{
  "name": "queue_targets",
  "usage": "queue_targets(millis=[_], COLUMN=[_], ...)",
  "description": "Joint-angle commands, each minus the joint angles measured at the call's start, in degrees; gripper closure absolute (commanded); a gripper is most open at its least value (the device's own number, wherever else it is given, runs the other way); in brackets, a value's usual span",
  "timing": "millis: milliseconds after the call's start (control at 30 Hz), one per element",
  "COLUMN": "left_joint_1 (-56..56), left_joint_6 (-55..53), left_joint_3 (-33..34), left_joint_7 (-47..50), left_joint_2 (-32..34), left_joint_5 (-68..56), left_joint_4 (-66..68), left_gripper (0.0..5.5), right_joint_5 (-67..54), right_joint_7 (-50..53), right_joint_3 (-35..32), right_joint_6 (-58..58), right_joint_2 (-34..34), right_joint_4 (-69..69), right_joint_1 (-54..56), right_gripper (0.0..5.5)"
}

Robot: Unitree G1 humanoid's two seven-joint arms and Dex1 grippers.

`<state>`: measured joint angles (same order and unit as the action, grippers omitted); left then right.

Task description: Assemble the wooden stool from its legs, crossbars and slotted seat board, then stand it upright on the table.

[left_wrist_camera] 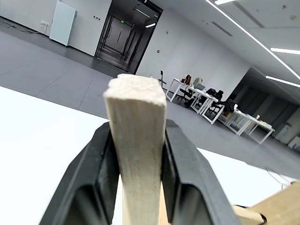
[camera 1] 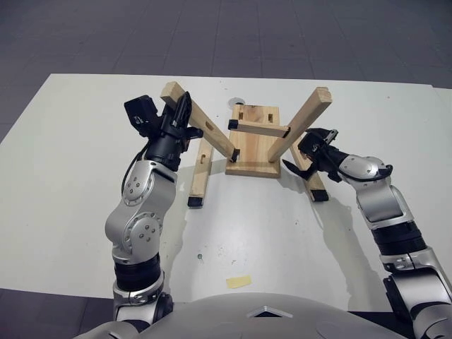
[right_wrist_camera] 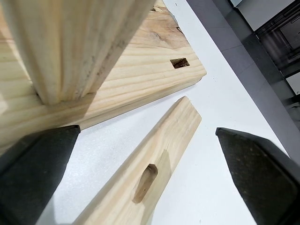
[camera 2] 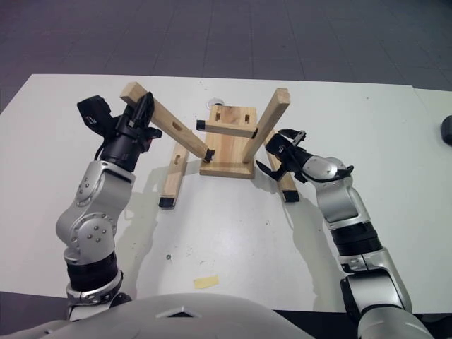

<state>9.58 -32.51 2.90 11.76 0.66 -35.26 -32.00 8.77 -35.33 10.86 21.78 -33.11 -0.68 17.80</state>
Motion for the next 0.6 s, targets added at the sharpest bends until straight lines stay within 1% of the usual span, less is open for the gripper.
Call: queue_targets(millis=[33,200,267,467,600], left_joint_1=[-0.3,0.1,0.6,0.3,0.1], left_joint_6=[-0.6,-0.5,-0.2,-1.7,-3.0], left_joint_3=[0.8,1.4,3.0,1.1,1.4], left_joint_7=[0.8,0.9,1.8,3.4,4.4], left_joint_2=[-1.9,-4.6,-7.0,-3.7,-2.5], left_joint_5=[0.3,-1.1,-3.9,1.3,3.1], left_joint_4=[2.7,3.8,4.4,5.6,4.7], left_gripper=[4.46,4.46,4.46,4.46,4.46], right_joint_5=[-0.4,-0.2,0.1,0.0,0.1], right_joint_7=[0.0,0.4,0.6,1.1,1.9], right_joint_3=[-0.4,-0.3,-0.2,-0.7,-0.9], right_joint_6=[0.5,0.8,0.8,1.2,1.4], right_joint_2=[0.5,1.1,1.3,1.8,2.0], right_joint_4=[-0.1,-0.9,-1.3,-1.0,-0.9], right_joint_1=[0.4,0.7,0.7,0.8,0.5], right_gripper=[0.1,0.1,0.1,0.1,0.1])
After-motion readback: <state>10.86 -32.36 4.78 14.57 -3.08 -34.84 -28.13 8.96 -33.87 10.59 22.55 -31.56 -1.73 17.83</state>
